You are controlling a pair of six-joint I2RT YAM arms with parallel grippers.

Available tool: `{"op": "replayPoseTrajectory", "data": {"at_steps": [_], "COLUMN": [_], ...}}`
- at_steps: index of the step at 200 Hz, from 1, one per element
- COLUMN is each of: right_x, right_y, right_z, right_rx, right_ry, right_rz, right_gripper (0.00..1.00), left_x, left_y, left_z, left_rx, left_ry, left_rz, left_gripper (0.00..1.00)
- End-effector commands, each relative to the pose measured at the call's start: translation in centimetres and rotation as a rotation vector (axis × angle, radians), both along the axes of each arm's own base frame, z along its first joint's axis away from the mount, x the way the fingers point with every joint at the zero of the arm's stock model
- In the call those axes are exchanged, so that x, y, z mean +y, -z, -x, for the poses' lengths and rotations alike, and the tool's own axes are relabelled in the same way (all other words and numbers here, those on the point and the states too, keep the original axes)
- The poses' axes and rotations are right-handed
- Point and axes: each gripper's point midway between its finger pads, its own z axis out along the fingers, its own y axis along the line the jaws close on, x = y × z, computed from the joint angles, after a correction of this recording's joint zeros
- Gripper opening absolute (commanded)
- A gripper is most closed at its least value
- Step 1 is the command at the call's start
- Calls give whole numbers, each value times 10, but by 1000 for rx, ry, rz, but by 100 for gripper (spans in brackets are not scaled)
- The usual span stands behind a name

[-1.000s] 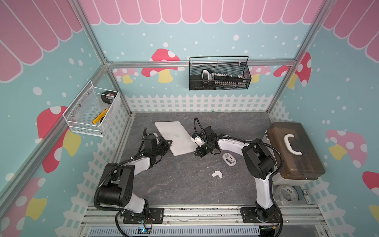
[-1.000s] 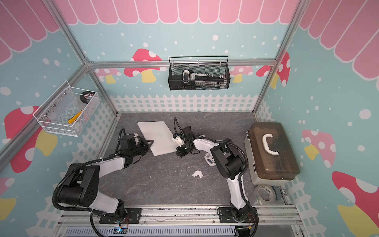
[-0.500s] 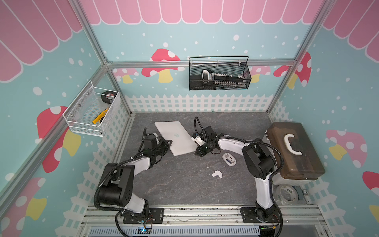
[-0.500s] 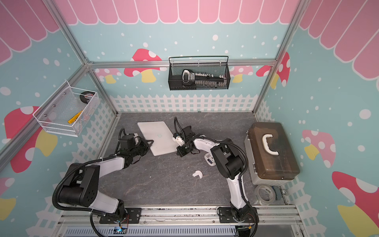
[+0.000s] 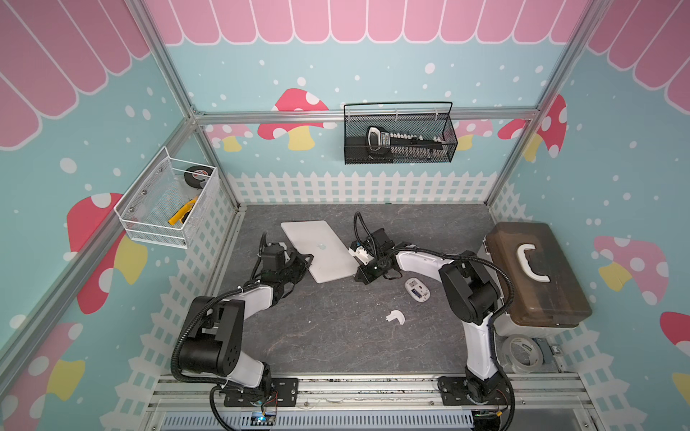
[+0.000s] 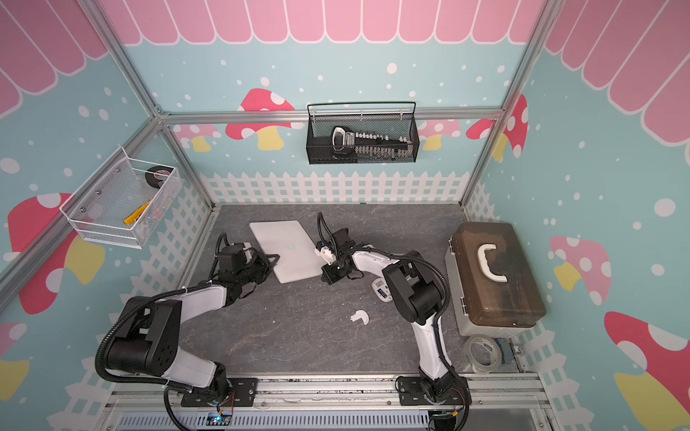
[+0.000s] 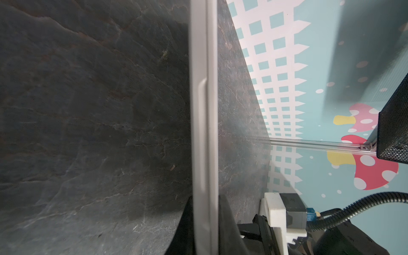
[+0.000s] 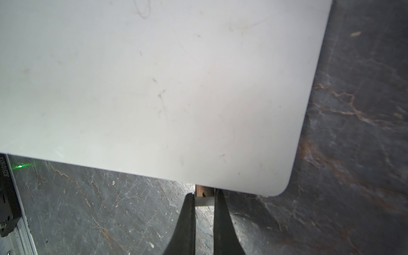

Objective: Insert the wireless mouse receiver into the laptop
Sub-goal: Insert the USB plug into the USB port.

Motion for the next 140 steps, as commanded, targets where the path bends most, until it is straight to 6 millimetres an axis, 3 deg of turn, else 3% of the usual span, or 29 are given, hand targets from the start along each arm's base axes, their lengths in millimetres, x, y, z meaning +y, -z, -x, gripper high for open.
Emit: {"op": "replayPoseTrajectory", "data": {"at_steps": [1,140], "right_x": [0,-6], "right_y": [2,3], "right_z": [-9,-23], "right_rx": [-9,9], "right_ry": [10,80], "right_rz": [2,8], "right_gripper": [0,0], "left_x": [8,8], "left_y": [0,-2], "left_z": [-5,-5], "left_rx": [-22,-30], "left_ry": [-24,-22], "left_rz": [-21,-18], "left_gripper": [0,0]}}
